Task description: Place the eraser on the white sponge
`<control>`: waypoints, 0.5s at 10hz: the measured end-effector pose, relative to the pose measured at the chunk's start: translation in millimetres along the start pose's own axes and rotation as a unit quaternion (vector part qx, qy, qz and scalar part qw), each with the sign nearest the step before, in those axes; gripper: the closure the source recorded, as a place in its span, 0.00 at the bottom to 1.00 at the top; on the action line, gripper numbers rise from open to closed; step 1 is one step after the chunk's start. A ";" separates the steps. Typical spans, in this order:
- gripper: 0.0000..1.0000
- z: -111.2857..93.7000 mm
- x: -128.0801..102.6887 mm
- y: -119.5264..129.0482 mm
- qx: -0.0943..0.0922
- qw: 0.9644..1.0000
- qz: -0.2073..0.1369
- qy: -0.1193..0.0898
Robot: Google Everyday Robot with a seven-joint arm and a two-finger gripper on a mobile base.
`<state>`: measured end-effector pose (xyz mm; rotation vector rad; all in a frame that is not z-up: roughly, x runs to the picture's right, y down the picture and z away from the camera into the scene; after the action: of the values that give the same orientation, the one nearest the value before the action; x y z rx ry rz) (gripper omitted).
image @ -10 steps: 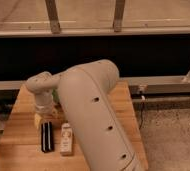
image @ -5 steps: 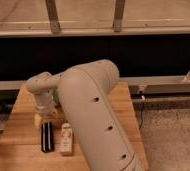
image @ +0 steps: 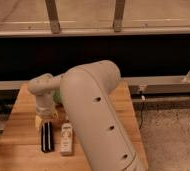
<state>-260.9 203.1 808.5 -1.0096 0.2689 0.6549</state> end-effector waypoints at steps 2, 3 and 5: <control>0.32 1.8 0.7 5.0 -0.002 1.000 -0.005 -0.001; 0.32 4.3 -2.4 13.5 -0.003 1.000 -0.011 -0.002; 0.32 9.0 -6.6 24.1 -0.004 1.000 -0.016 0.002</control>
<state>-281.8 217.0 799.7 -1.0212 0.2526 0.6254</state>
